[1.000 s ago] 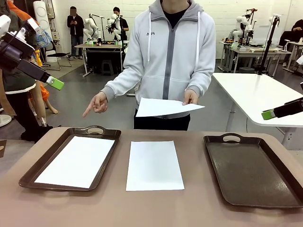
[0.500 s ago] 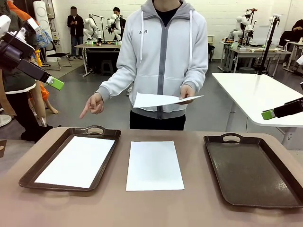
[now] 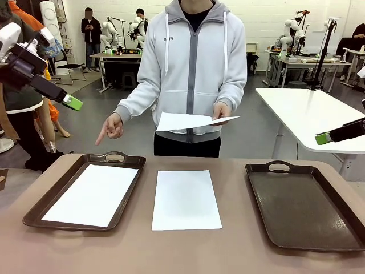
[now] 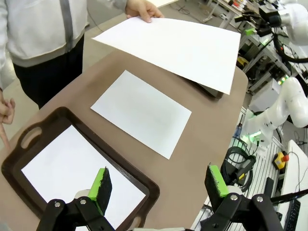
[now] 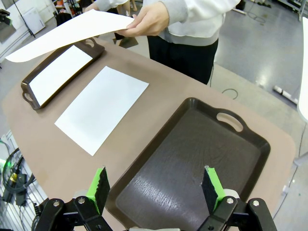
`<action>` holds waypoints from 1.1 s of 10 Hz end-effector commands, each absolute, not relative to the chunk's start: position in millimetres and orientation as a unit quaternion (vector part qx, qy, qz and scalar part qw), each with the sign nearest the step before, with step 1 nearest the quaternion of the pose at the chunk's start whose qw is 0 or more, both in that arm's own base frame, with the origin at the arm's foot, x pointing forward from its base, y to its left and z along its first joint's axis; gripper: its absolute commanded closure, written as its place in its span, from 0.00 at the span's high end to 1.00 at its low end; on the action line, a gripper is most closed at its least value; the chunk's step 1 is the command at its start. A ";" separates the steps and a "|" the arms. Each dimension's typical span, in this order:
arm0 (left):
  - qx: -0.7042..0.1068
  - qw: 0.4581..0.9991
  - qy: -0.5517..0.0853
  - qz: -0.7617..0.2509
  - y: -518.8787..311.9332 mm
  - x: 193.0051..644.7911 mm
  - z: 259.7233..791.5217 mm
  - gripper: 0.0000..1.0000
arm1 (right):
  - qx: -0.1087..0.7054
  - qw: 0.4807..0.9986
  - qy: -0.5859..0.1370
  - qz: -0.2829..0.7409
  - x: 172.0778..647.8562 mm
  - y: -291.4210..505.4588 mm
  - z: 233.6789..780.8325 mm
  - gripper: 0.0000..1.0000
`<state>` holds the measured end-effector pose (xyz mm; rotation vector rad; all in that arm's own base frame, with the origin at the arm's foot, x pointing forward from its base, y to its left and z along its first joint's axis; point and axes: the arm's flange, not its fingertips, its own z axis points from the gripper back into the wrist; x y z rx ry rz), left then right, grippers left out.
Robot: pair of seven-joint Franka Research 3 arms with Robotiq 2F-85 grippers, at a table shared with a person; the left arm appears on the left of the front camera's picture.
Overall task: Sort the A4 documents.
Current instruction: Receive the A4 Paper.
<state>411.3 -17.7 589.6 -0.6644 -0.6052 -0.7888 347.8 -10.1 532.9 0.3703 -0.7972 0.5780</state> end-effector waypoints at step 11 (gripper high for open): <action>-0.532 0.835 -0.121 0.068 -98.3 514.3 483.9 1.00 | 0.179 0.865 -0.381 0.275 348.7 -10.5 531.9 1.00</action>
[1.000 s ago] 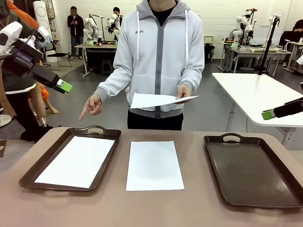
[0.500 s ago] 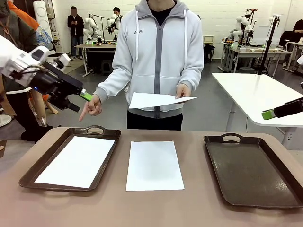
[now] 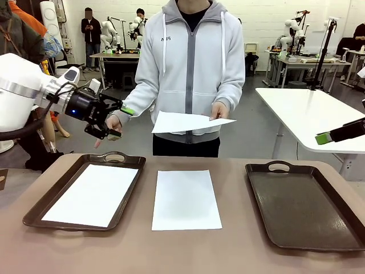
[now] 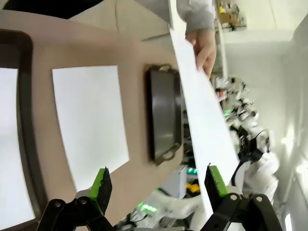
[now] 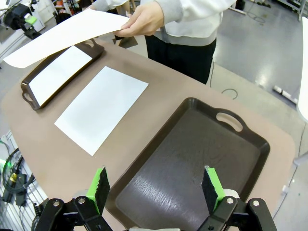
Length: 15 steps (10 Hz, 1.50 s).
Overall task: Sort the A4 documents.
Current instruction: Receive the A4 Paper.
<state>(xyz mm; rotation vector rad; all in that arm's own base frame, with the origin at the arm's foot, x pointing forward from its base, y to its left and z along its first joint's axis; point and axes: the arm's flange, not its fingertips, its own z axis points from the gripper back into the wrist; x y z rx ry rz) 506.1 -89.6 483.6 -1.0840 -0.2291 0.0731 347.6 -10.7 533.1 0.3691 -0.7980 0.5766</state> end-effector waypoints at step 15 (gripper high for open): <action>-0.659 0.747 -0.073 0.049 -186.7 552.7 449.7 0.94 | 0.179 0.865 -0.381 0.275 348.7 -10.5 531.9 1.00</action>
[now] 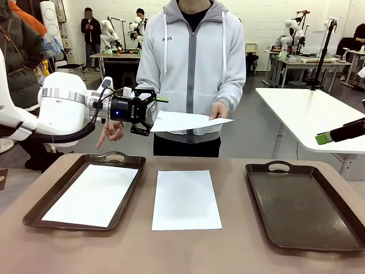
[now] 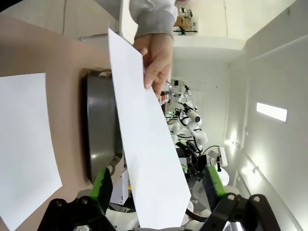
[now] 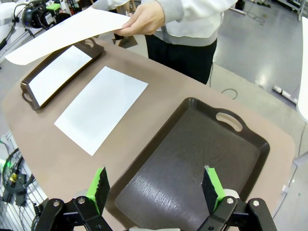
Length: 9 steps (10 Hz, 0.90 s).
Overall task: Sort the A4 documents.
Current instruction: Receive the A4 Paper.
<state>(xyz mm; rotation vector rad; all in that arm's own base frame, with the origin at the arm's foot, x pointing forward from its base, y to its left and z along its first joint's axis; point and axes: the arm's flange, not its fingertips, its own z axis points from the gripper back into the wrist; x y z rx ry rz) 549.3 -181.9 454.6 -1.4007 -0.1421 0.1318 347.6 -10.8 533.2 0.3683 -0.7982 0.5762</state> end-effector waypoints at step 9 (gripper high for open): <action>-0.655 0.751 -0.067 0.050 -191.2 549.1 445.2 0.05 | 0.179 0.865 -0.381 0.275 348.7 -10.5 531.9 1.00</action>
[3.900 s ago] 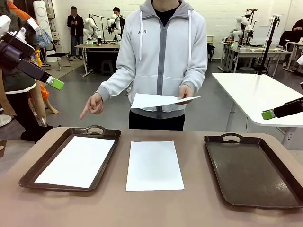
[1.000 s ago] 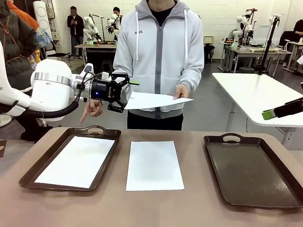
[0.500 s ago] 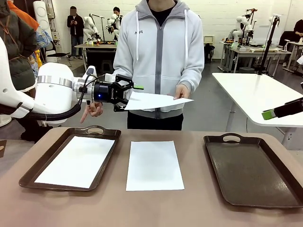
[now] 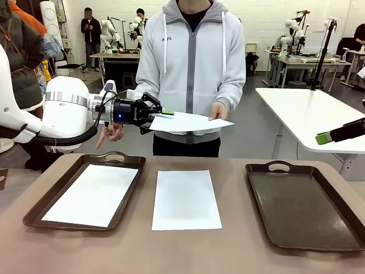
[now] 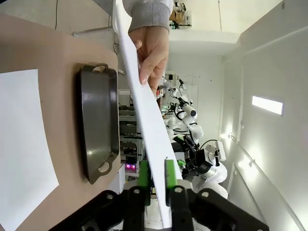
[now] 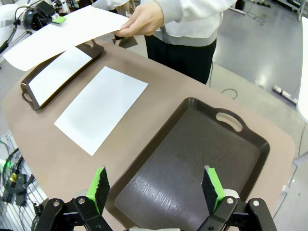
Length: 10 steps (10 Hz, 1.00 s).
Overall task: Sort the A4 documents.
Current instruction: Receive the A4 Paper.
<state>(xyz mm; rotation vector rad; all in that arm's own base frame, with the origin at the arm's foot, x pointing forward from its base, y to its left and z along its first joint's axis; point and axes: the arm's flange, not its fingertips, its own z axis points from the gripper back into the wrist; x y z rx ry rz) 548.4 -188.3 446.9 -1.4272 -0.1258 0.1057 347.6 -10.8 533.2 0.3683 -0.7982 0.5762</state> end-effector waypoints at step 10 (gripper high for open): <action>-0.651 0.755 -0.066 0.046 -185.2 549.0 446.1 0.00 | 0.179 0.865 -0.381 0.275 348.7 -10.5 531.9 1.00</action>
